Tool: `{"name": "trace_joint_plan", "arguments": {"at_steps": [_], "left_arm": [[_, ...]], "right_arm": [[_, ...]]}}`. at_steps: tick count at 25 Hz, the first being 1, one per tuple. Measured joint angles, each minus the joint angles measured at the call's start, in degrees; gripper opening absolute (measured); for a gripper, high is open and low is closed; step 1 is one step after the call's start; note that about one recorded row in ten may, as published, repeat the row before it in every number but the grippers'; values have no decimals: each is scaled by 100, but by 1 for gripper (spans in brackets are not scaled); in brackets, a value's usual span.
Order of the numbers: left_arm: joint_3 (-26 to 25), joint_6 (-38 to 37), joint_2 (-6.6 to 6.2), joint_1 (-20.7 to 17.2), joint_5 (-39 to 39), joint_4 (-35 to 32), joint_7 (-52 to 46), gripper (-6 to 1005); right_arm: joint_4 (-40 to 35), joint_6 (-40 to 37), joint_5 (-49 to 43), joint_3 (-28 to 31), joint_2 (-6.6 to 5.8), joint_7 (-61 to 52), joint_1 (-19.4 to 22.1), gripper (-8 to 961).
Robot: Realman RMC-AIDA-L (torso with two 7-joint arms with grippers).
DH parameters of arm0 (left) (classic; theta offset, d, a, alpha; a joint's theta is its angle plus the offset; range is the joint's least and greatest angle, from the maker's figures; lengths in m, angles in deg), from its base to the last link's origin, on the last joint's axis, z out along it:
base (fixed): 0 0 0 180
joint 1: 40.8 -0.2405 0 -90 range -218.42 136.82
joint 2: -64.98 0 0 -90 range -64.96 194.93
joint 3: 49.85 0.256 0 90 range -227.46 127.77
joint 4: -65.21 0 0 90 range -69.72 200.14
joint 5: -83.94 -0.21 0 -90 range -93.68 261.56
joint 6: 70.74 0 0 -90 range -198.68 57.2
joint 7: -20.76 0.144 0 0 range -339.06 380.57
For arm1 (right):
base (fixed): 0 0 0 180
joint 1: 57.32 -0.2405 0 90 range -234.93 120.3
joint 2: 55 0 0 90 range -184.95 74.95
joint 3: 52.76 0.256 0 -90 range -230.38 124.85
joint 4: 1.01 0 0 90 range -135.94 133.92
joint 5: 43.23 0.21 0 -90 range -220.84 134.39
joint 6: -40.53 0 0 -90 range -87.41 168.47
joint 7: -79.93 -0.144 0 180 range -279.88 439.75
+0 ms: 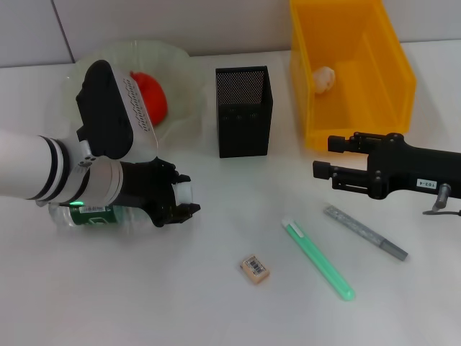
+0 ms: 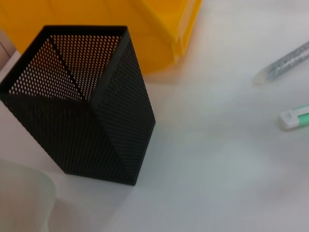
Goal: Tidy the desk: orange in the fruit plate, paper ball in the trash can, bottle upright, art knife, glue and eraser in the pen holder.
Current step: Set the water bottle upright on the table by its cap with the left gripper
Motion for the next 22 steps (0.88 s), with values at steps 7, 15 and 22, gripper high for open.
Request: {"name": "trace_joint_plan", "arguments": {"at_steps": [7,15,22], "left_arm": [[0,-44,0,6,2,-73,-1,474],[0,-72,0,-160,10,-384,-121,474],[40,-90,0,-430,10,-878,-237,474]], "right_arm": [[4,-15,-1,15,0,4,-1,638],[4,-3,7,14,0,9,-1,639],[3,-25,28,14,0,9,-1,638]]}}
